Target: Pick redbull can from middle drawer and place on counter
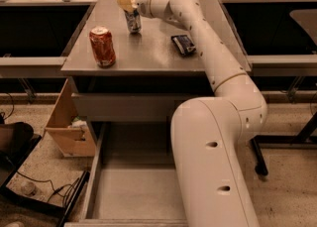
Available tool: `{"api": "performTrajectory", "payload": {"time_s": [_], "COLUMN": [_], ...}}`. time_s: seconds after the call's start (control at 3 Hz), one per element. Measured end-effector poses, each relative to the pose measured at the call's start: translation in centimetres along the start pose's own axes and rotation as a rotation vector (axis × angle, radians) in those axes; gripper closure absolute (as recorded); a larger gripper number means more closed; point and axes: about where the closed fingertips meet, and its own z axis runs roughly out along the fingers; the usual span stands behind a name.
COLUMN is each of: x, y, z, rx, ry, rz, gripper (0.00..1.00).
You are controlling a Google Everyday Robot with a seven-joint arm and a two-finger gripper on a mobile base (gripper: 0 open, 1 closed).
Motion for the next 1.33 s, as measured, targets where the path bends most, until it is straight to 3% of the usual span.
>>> {"api": "performTrajectory", "payload": {"time_s": [0.67,1.33], "x": [0.0,0.0], "y": [0.0,0.01], "z": [0.01,0.01], "rx": [0.0,0.0], "ry": [0.0,0.0], "rz": [0.0,0.0], "gripper": [0.04,0.0]}}
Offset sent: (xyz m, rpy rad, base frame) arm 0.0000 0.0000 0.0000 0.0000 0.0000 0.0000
